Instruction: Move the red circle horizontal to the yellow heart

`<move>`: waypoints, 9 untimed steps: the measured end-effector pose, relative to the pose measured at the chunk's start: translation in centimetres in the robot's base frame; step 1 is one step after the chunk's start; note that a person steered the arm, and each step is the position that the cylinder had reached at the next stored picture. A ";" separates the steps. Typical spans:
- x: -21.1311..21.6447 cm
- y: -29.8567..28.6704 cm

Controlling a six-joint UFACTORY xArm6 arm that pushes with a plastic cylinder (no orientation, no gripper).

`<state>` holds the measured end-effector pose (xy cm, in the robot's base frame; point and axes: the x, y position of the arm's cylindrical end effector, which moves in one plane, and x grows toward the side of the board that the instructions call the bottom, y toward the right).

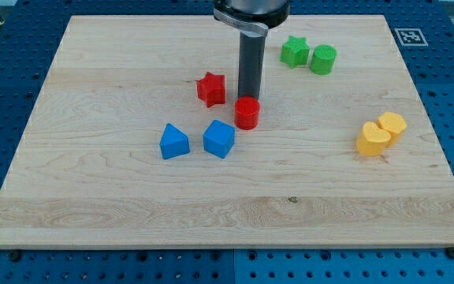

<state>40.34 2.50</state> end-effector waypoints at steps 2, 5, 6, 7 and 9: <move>0.2 -3.0; 1.0 -3.3; 2.7 -2.1; 3.8 -0.2; 5.0 1.9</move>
<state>45.37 4.44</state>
